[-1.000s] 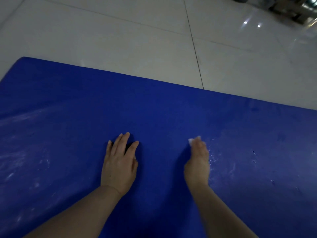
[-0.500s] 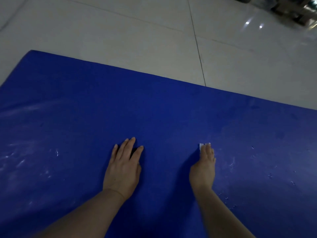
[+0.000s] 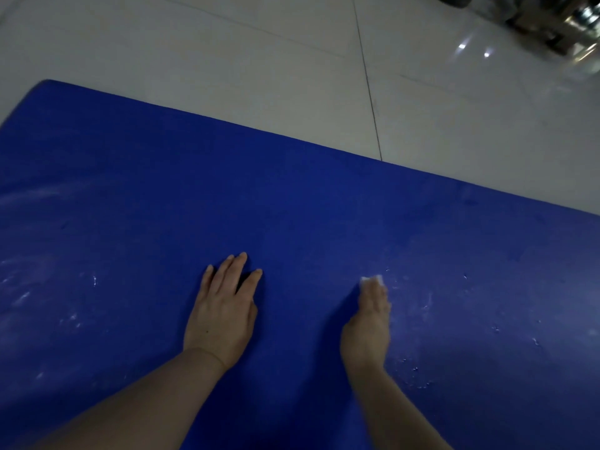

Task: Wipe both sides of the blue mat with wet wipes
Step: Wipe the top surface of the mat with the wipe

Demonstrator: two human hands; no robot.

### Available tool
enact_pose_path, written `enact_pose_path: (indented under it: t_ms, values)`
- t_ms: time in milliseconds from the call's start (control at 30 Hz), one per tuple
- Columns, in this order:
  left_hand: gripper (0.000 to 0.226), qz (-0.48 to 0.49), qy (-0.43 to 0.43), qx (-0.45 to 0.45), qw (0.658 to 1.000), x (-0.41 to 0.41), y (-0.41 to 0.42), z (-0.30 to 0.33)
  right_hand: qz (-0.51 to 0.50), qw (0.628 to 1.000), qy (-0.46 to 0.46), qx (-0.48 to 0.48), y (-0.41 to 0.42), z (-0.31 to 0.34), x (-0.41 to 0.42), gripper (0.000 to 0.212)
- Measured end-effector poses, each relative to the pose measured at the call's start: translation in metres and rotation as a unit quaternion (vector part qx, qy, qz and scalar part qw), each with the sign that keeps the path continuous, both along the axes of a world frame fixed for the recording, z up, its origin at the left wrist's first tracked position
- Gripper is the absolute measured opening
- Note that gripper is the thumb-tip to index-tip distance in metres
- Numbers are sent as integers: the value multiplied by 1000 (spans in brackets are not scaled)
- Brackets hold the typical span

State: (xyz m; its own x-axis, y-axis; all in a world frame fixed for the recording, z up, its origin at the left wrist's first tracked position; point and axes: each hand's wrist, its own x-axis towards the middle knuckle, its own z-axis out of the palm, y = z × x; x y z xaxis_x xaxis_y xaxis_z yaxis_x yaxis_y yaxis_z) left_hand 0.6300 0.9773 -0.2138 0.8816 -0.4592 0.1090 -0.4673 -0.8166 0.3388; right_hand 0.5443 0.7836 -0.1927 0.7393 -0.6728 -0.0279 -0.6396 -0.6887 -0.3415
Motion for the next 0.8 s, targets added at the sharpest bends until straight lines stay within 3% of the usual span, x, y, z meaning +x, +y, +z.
enact_pose_path:
  t_ms: [167, 233, 400, 500, 633, 800]
  values:
    - [55, -4, -5, 3, 1000, 0, 2, -1, 257, 966, -26, 15, 66, -18, -10, 93]
    - [54, -6, -7, -5, 1000, 0, 2, 0, 233, 973, -5, 5, 44, -15, -16, 95]
    - [55, -20, 6, -30, 999, -16, 10, 2, 18, 999, -12, 24, -5, -3, -26, 83]
    - [60, -42, 9, -4, 999, -35, 18, 1, 94, 995, -24, 37, 37, -4, -18, 75]
    - [62, -49, 18, 7, 999, -38, 20, 0, 266, 963, -30, 29, 78, -19, -31, 94]
    - [59, -50, 10, 2, 999, -37, 20, 1, 77, 997, -1, 5, 8, -7, -43, 86]
